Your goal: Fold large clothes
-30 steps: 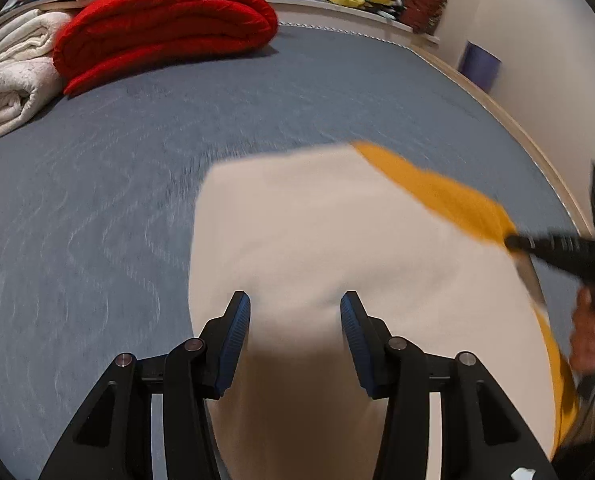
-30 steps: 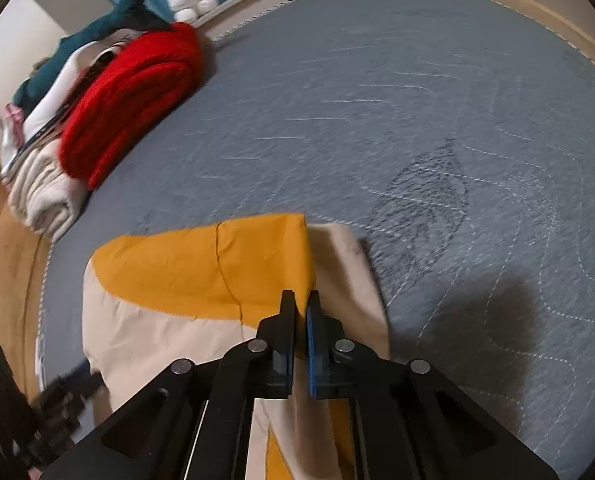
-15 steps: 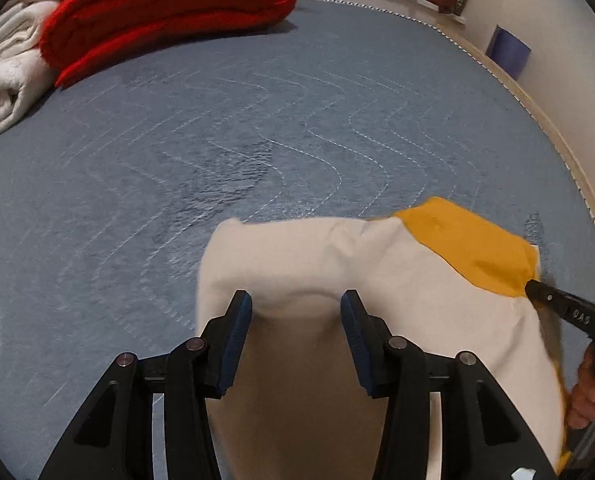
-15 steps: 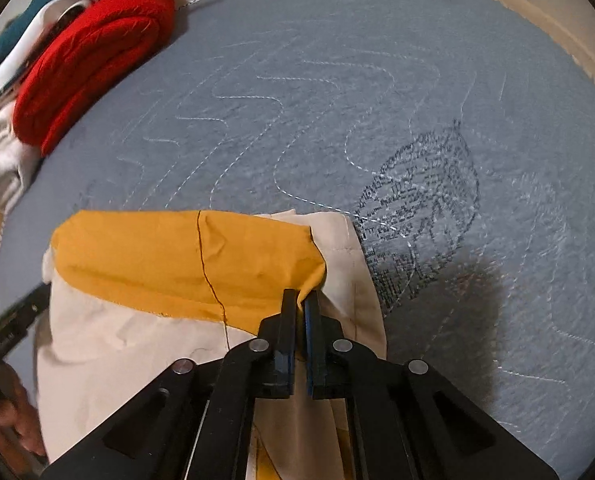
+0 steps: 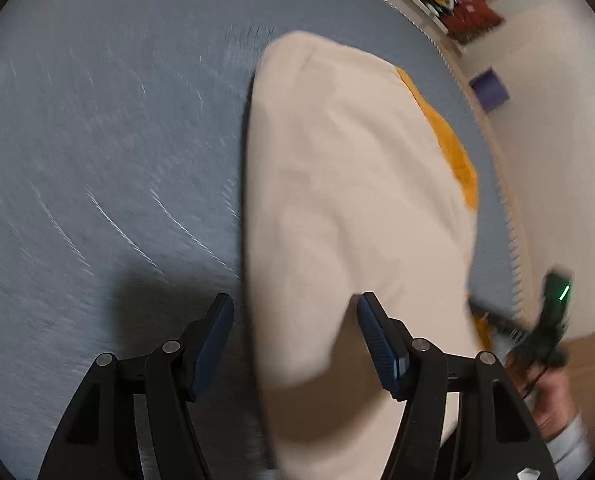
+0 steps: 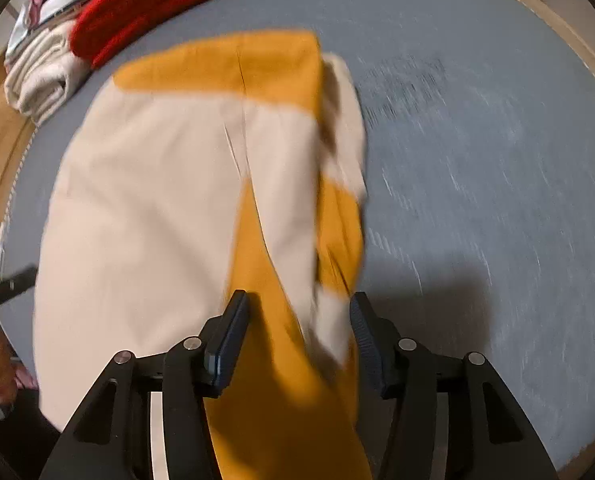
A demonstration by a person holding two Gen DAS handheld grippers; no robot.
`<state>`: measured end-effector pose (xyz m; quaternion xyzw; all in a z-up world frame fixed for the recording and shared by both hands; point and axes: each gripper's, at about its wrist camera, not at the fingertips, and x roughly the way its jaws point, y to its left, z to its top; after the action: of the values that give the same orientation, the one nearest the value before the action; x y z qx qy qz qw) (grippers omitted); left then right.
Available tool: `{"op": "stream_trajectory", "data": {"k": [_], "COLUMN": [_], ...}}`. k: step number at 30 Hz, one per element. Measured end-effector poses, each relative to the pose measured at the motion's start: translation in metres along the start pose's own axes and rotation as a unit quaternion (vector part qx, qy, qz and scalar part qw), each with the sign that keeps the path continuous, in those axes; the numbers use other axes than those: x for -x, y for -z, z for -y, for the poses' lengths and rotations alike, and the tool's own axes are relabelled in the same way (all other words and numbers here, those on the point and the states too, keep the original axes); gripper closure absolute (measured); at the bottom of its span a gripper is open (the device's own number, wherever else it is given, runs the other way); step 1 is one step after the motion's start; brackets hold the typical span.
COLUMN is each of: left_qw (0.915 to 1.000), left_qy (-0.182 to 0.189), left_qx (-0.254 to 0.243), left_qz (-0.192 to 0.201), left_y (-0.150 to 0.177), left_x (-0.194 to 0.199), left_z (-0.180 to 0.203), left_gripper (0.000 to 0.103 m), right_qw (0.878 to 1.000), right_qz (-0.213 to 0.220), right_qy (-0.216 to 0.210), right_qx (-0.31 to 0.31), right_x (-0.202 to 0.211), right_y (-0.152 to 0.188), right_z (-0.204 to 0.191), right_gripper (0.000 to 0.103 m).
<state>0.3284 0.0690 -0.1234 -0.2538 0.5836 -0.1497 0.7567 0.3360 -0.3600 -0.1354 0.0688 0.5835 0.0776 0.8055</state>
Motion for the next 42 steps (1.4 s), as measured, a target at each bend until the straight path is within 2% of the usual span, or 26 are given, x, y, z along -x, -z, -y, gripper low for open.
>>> {"op": "stream_trajectory", "data": {"k": [1, 3, 6, 10, 13, 16, 18, 20, 24, 28, 32, 35, 37, 39, 42], "left_qw": [0.9999, 0.9998, 0.9988, 0.9985, 0.9982, 0.9989, 0.9991, 0.9992, 0.9984, 0.998, 0.9987, 0.9987, 0.9984, 0.9986, 0.9991], "left_qy": [0.014, 0.018, 0.038, 0.049, 0.051, 0.043, 0.037, 0.031, 0.026, 0.019, 0.001, -0.018, -0.028, -0.031, -0.032], "left_qx": [0.004, 0.005, 0.026, 0.018, 0.021, 0.002, -0.013, -0.024, -0.05, -0.05, -0.019, 0.018, 0.042, 0.029, -0.02], "left_qz": [-0.002, -0.004, -0.016, -0.019, -0.023, -0.02, -0.018, -0.012, 0.009, 0.034, 0.047, 0.044, 0.027, 0.03, 0.021], "left_y": [-0.002, -0.01, -0.016, -0.02, -0.022, -0.024, -0.024, -0.027, -0.028, -0.034, -0.045, -0.049, -0.047, -0.043, -0.031], "left_x": [-0.004, -0.013, -0.024, -0.035, -0.037, -0.037, -0.033, -0.03, -0.017, 0.007, 0.031, 0.041, 0.045, 0.055, 0.064], "left_z": [-0.001, -0.005, -0.012, -0.013, -0.011, 0.0, 0.006, 0.014, 0.024, 0.019, -0.014, -0.045, -0.065, -0.067, -0.055], "left_gripper": [0.042, 0.036, 0.036, 0.035, 0.035, 0.043, 0.051, 0.058, 0.067, 0.069, 0.067, 0.059, 0.059, 0.059, 0.059], "right_qw": [1.0, 0.999, 0.992, 0.986, 0.99, 0.993, 0.994, 0.994, 0.996, 0.996, 0.997, 0.995, 0.996, 0.997, 0.999], "right_qz": [-0.002, -0.008, -0.031, -0.035, -0.031, -0.022, -0.018, -0.014, -0.006, 0.011, 0.03, 0.04, 0.038, 0.03, 0.024], "right_qy": [-0.001, -0.013, -0.052, -0.069, -0.055, -0.04, -0.042, -0.048, -0.034, -0.042, -0.066, -0.086, -0.086, -0.066, -0.033], "right_qx": [-0.005, -0.037, -0.112, -0.147, -0.126, -0.108, -0.099, -0.096, -0.085, -0.077, -0.04, -0.015, 0.004, 0.017, 0.013], "right_x": [0.002, 0.007, 0.005, -0.001, -0.005, -0.008, -0.01, -0.015, -0.018, -0.024, -0.025, -0.028, -0.032, -0.035, -0.035], "right_y": [0.005, 0.016, 0.033, 0.042, 0.047, 0.044, 0.041, 0.033, 0.025, 0.008, -0.004, -0.012, -0.016, -0.014, -0.009], "right_z": [0.003, 0.012, 0.03, 0.038, 0.033, 0.015, 0.007, -0.011, -0.036, -0.082, -0.124, -0.156, -0.175, -0.188, -0.191], "right_gripper": [0.047, 0.045, 0.045, 0.045, 0.045, 0.045, 0.055, 0.072, 0.08, 0.084, 0.086, 0.086, 0.087, 0.086, 0.083]}}
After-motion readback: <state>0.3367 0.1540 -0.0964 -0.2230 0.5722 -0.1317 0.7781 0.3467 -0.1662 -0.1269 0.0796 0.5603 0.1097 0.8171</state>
